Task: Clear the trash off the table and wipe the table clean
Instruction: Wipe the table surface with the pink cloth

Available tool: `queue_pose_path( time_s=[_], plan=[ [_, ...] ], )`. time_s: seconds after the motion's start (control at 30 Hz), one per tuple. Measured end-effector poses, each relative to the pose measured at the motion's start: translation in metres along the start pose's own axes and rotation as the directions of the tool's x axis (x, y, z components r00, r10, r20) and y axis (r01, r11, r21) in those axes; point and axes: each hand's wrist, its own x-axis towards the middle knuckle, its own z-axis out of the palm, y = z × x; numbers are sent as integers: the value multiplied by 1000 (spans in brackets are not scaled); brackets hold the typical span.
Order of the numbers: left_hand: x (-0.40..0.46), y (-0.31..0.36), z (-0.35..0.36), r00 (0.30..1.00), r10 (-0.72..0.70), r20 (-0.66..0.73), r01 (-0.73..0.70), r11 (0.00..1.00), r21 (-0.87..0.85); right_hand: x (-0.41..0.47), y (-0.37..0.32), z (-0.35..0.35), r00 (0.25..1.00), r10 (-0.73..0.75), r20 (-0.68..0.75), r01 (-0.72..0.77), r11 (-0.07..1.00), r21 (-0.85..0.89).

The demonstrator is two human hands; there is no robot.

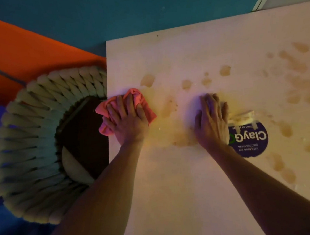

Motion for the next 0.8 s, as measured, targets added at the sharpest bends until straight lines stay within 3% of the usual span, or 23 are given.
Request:
queue_pose_path(
  time_s=[0.2,0.5,0.7,0.8],
  plan=[
    [77,25,0,1000,-10,-3,10,1000,-9,0,-3,1,999,7,-34,-6,1000,13],
    [167,98,4,993,-18,120,21,999,-31,6,-4,2,1000,-2,4,2,1000,-23],
    [144,142,12,954,261,147,-268,963,27,7,-4,1,1000,-7,30,8,999,-49],
    [91,143,18,881,466,83,-471,881,50,6,-4,1,1000,5,21,-4,999,-34]
  ],
)
